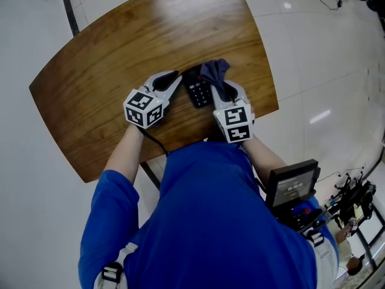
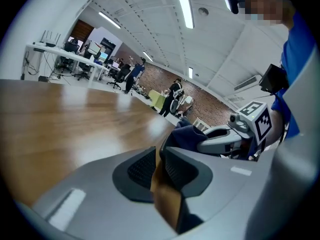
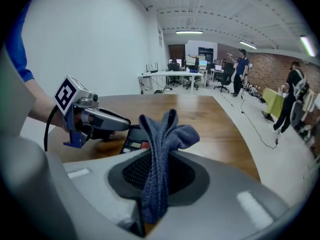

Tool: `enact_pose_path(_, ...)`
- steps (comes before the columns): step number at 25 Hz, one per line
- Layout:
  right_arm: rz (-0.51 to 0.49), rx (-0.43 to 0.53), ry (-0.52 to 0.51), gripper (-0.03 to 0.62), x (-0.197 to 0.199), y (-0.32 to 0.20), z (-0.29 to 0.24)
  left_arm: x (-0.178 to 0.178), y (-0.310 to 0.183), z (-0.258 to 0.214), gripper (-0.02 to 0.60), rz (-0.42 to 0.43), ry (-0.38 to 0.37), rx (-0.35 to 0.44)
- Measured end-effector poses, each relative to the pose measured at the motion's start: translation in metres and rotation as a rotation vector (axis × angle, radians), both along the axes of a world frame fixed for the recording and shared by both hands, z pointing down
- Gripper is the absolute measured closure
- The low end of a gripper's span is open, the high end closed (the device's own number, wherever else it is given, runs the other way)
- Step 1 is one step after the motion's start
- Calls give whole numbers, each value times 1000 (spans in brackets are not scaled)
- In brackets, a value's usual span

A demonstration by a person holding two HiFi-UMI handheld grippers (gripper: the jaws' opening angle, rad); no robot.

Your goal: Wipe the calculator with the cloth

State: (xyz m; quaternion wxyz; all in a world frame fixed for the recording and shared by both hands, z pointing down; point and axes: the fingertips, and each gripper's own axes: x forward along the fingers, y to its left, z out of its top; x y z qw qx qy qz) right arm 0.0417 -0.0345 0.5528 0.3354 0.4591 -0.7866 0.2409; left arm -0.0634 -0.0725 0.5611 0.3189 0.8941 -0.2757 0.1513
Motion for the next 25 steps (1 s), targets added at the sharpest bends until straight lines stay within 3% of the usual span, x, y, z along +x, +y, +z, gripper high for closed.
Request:
enact_pose_path(3, -15, -1, -6, 522, -7, 1, -1, 7, 5, 1, 511, 37, -7, -8)
enact_pose_path(17, -197, -56, -94, 522, -72, 35, -3, 11, 2, 2, 534, 7, -22, -33)
enact_pose_path(22, -171, -39, -105, 522, -64, 25, -5, 9, 0, 5, 534, -4, -20, -42)
enact_pose_path(25, -82, 13, -90, 522, -32, 6, -12, 6, 1, 11, 534, -8, -17, -44)
